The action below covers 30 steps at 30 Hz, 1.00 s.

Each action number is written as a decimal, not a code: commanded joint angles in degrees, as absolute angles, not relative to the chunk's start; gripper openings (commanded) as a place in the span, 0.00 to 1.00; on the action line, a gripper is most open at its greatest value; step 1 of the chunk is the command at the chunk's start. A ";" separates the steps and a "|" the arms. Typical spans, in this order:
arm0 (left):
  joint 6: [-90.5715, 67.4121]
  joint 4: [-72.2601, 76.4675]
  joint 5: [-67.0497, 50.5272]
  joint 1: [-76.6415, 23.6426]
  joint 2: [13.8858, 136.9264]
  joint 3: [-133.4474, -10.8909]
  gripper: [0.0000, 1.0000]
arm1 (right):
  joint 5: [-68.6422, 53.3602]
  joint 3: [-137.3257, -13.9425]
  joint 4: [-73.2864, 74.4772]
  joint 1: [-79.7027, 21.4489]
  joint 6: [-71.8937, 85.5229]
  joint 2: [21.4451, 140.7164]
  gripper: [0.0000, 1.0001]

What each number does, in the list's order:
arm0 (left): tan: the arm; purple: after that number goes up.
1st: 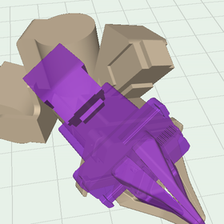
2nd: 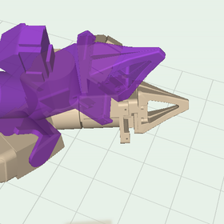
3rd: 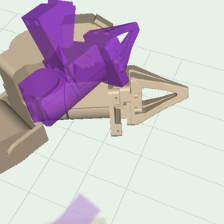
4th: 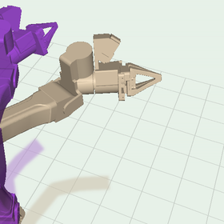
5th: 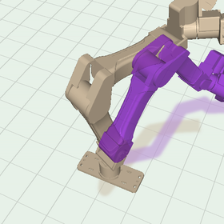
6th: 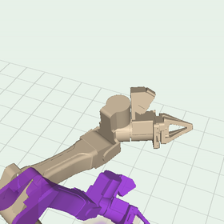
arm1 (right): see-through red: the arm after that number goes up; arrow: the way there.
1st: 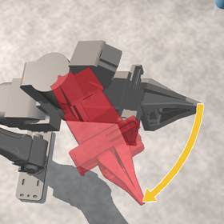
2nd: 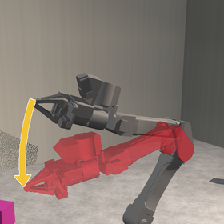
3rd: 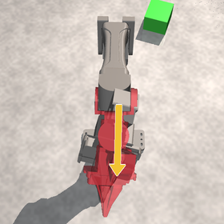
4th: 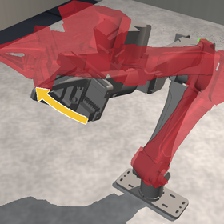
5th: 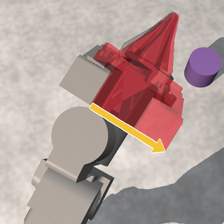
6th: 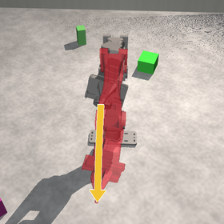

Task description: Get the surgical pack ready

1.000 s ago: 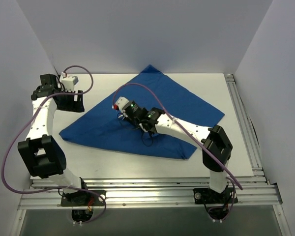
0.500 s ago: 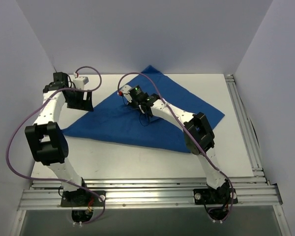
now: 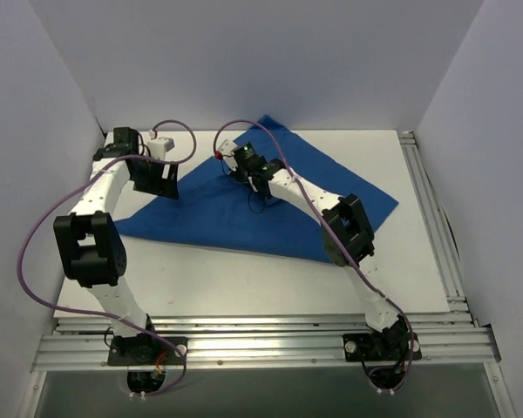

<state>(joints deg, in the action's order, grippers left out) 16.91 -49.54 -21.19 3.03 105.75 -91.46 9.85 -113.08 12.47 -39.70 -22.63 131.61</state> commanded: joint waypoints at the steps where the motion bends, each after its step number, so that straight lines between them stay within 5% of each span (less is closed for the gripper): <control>1: 17.05 -48.96 -20.74 2.02 106.26 -93.96 0.84 | 11.42 -116.36 9.84 -37.62 -22.86 133.15 0.14; 4: 17.14 -48.96 -20.39 1.32 106.44 -93.96 0.84 | 13.09 -117.68 9.41 -36.92 -21.28 134.30 0.28; 5: 17.14 -48.96 -20.22 1.14 106.52 -94.04 0.84 | 13.10 -118.38 9.32 -36.13 -18.92 134.64 0.47; 8: 16.88 -49.22 -19.95 0.62 106.96 -94.48 0.84 | 11.79 -121.46 8.96 -33.85 -11.82 134.91 0.71; 17: 16.17 -49.84 -18.19 -4.83 107.75 -98.08 0.84 | -2.63 -123.85 11.16 -26.81 5.88 128.61 0.76; 19: 15.56 -49.40 -18.19 -5.71 108.10 -98.87 0.82 | -3.42 -118.77 10.47 -26.02 7.46 125.44 0.75; 22: 14.68 -47.12 -18.19 -7.47 109.68 -100.98 0.65 | -7.89 -104.10 4.52 -25.49 8.43 118.49 0.67; 26: 13.01 -46.14 -20.12 -10.19 116.69 -107.65 0.24 | -17.81 -92.91 -3.16 -25.31 9.49 116.01 0.30; 28: 12.48 -46.14 -22.05 -11.77 121.35 -112.75 0.22 | -20.90 -92.81 -3.86 -25.40 9.75 118.02 0.12; 30: 11.43 -46.05 -22.41 -13.09 124.44 -115.82 0.22 | -23.45 -91.06 -6.75 -25.31 10.63 119.09 0.05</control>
<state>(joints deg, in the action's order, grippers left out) 13.50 -47.64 -19.57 -11.03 119.85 -111.02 -15.57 -92.62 -0.54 -24.88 8.71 118.02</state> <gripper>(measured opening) 0.219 0.072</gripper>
